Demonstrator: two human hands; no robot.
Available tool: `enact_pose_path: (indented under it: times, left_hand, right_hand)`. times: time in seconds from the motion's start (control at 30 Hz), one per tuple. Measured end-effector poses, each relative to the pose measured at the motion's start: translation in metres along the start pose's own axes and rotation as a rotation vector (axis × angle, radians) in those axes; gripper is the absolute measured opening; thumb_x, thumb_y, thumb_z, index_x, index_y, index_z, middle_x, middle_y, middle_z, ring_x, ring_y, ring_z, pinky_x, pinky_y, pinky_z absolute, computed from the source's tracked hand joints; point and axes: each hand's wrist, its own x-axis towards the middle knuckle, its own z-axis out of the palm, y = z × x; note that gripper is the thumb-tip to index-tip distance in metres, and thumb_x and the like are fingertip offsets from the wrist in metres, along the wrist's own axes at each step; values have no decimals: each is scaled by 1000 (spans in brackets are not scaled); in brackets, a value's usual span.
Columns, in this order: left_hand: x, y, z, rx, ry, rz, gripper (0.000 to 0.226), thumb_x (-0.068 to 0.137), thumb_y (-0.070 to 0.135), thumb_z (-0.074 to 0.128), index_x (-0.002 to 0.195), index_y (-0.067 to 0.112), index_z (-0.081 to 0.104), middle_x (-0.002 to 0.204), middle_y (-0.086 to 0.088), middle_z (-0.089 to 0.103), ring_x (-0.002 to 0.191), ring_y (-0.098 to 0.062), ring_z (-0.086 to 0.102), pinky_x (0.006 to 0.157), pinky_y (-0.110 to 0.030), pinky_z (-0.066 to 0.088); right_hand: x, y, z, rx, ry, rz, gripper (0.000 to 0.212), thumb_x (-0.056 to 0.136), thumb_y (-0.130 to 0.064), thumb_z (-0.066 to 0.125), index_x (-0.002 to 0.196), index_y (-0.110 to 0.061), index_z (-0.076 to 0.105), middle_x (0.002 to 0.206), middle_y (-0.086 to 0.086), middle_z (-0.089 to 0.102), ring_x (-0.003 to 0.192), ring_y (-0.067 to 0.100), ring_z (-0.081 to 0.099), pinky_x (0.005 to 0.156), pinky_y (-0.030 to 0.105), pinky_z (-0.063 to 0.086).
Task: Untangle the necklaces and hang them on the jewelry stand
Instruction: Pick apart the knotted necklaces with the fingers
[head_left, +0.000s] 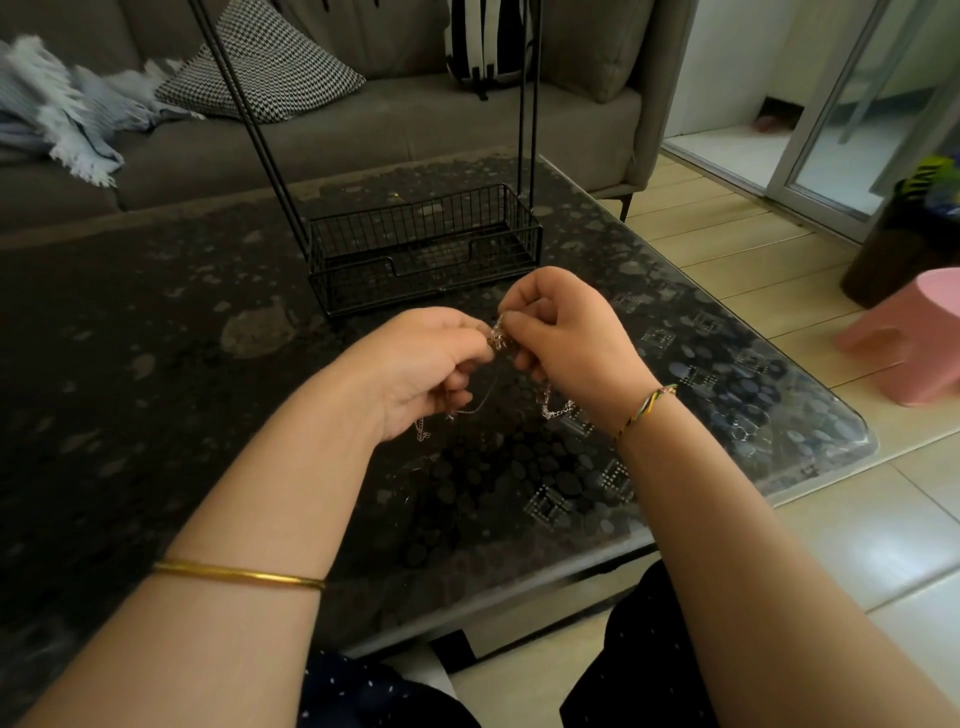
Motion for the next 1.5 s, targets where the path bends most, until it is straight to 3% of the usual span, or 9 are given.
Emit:
enact_pose_path:
  times: [0.23, 0.43, 0.57, 0.77, 0.93, 1.13, 1.27, 1.4, 1.5]
  left_hand:
    - [0, 1, -4, -157, 26, -45, 15, 91, 6, 49, 90, 12, 63, 55, 6, 38, 42, -4, 31, 50, -21, 36]
    - [3, -1, -3, -87, 42, -42, 15, 90, 11, 58, 76, 15, 60, 57, 5, 43, 47, -6, 36, 52, -23, 37]
    - [3, 0, -2, -55, 42, -34, 16, 89, 10, 56, 74, 15, 58, 65, 1, 53, 58, -10, 47, 56, -24, 41]
    - [3, 1, -1, -180, 64, -3, 17, 88, 5, 51, 76, 14, 58, 75, -3, 56, 65, -12, 53, 62, -25, 46]
    - [4, 1, -3, -205, 132, 26, 17, 87, 6, 52, 76, 16, 59, 73, 0, 57, 65, -11, 53, 63, -26, 47]
    - [3, 3, -2, -255, 143, 33, 16, 86, 7, 52, 76, 18, 59, 71, 1, 58, 64, -11, 54, 64, -26, 47]
    - [3, 2, -3, -245, 130, 37, 16, 86, 6, 53, 76, 16, 60, 74, -1, 57, 66, -13, 54, 64, -27, 49]
    - [2, 3, -4, -207, 98, 33, 13, 87, 7, 56, 77, 13, 62, 75, -1, 57, 68, -12, 55, 63, -27, 51]
    - [5, 0, -1, -7, 128, 56, 14, 88, 11, 57, 75, 14, 61, 77, -2, 57, 72, -13, 56, 65, -29, 53]
  right_hand:
    - [1, -1, 1, 5, -30, 18, 16, 92, -8, 54, 82, -20, 53, 73, 2, 59, 53, 8, 46, 46, 16, 36]
    - [0, -2, 0, 18, 27, -28, 9, 90, -7, 56, 87, -15, 59, 66, -6, 49, 53, 1, 41, 50, 11, 34]
    - [0, -3, 1, 7, 43, -59, 12, 88, -4, 58, 85, -15, 59, 72, -3, 53, 64, 7, 48, 63, 22, 44]
    - [-1, -5, 1, -3, -27, -39, 14, 88, 0, 57, 87, -14, 60, 70, -2, 55, 55, 5, 51, 48, 13, 40]
    - [-2, -8, -1, -10, -55, 30, 12, 85, -8, 61, 82, -16, 68, 64, -8, 55, 48, -4, 45, 48, 13, 37]
    - [-3, -12, 1, 163, -56, 126, 15, 85, -13, 64, 71, -17, 67, 52, -15, 52, 43, -4, 43, 44, 9, 31]
    - [-4, -11, 2, 181, -50, 98, 14, 84, -11, 66, 71, -16, 65, 62, -9, 56, 45, -6, 46, 44, 7, 33]
    - [-3, -8, 1, 159, -28, 56, 9, 86, -13, 65, 77, -15, 65, 70, -6, 59, 60, 0, 49, 55, 14, 40]
    - [-4, -8, 2, 69, -34, 26, 5, 87, -10, 62, 83, -9, 64, 72, -3, 57, 64, 7, 49, 61, 24, 44]
